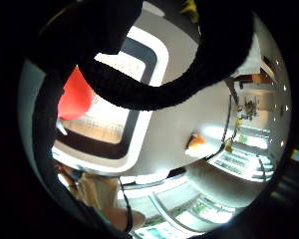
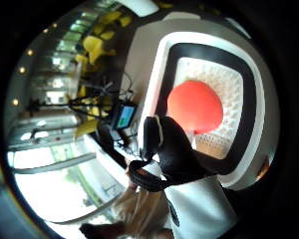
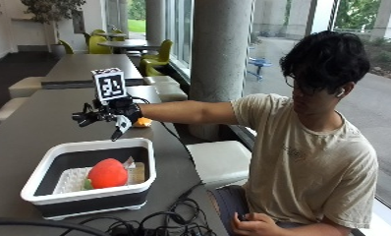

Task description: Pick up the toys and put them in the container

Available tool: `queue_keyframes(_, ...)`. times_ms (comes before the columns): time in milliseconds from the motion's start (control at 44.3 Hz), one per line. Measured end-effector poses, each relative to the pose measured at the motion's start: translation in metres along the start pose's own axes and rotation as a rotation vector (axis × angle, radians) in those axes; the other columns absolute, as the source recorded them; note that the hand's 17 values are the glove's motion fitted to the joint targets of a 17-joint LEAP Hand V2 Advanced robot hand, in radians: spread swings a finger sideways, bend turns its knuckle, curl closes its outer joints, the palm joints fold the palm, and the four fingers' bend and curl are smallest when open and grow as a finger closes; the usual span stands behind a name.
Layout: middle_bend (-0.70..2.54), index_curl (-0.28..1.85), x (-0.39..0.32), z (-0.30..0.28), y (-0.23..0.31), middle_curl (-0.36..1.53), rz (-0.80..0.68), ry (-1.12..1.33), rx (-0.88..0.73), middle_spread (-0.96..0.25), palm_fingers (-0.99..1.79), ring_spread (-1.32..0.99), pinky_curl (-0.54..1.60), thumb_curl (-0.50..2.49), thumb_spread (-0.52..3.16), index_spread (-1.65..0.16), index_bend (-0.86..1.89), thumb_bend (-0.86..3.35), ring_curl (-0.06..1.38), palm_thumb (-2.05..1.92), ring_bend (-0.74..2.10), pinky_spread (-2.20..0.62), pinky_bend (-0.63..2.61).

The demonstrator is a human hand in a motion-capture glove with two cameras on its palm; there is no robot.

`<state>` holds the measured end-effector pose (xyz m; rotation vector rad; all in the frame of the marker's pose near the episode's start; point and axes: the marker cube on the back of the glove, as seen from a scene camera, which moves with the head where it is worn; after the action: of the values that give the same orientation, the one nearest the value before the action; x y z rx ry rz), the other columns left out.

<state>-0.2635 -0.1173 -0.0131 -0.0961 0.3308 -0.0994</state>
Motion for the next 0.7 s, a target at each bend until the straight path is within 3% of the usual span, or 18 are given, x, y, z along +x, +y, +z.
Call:
queue_keyframes(316,0.11,0.23,0.092,0.020,0.028,0.17,0.178,-0.012,0.008,-0.02,-0.22,-0.01,0.35,0.32,1.32,-0.28,0.12,-0.01,0.37,0.02,0.19,0.03,1.00)
queue_keyframes(451,0.11,0.23,0.117,0.039,0.041,0.17,0.177,-0.292,0.052,-0.02,-0.22,-0.01,0.34,0.31,1.34,-0.28,0.12,-0.01,0.36,0.01,0.19,0.02,0.99)
queue_keyframes(542,0.11,0.23,0.177,0.046,0.063,0.17,0.262,-0.067,0.045,-0.02,-0.21,-0.01,0.35,0.31,1.35,-0.28,0.12,-0.01,0.36,0.02,0.19,0.02,0.98)
queue_keyframes(699,0.10,0.22,0.239,0.057,0.097,0.17,0.359,0.004,0.064,-0.03,-0.22,-0.01,0.35,0.31,1.37,-0.28,0.12,-0.01,0.36,0.02,0.19,0.01,0.98)
